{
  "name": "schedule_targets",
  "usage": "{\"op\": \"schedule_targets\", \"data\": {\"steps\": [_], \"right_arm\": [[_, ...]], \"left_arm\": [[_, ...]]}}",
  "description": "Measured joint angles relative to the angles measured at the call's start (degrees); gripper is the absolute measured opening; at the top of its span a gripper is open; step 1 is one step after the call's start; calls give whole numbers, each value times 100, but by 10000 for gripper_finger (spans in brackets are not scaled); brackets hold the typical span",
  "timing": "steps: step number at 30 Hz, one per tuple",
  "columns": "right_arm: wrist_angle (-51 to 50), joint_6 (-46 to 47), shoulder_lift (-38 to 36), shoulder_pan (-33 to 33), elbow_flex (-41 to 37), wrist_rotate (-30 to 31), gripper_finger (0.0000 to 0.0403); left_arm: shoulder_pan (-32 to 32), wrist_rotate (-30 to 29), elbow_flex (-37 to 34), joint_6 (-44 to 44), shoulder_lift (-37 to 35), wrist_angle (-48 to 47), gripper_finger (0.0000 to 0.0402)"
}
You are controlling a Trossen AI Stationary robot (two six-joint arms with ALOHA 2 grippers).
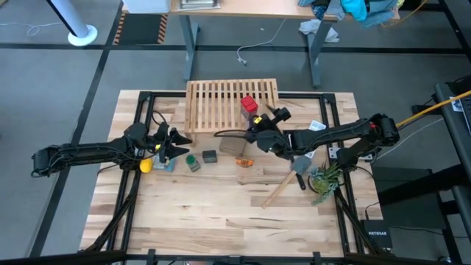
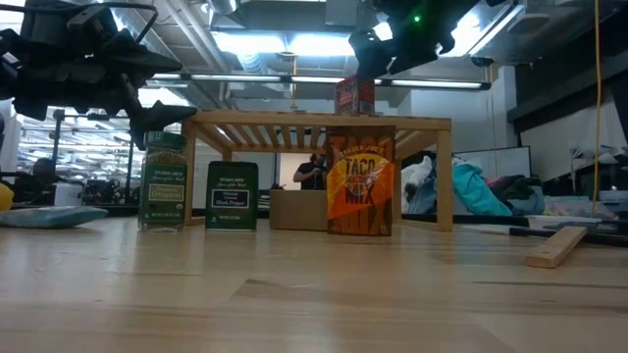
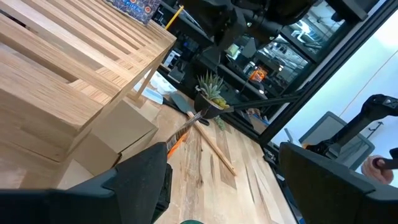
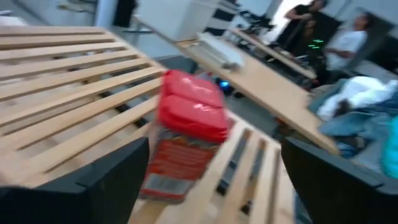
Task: Shelf spices
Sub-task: Remove the red seasoning can from the shelf
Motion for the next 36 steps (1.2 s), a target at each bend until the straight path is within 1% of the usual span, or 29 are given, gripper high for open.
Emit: {"op": "schedule_targets", "data": {"steps": [3,7,10,13,19,26,28,36], "right_arm": [[-19,51,-1,-2,0,-416,351],[-28,442,0,-70,0,-469,348],[-66,777,1,-297,0,-620,354],[-88,1019,0,-615,0,-1153,363],[-98,1220,1,-1208,0,-2310,379],[-92,1231,1,-1573,0,-3370,383],[-88,1221,-1,-1591,0,-3481,383],[-40,1018,1,-1576,0,-3484,383]], "left_arm": [[0,1,0,1,0,0,301],[0,1,0,1,0,0,301],[0,1,0,0,0,0,301],[0,1,0,1,0,0,301],[0,1,0,1,0,0,301],[0,0,0,1,0,0,301],[0,2,0,1,0,0,301],[0,2,0,1,0,-2,301]]}}
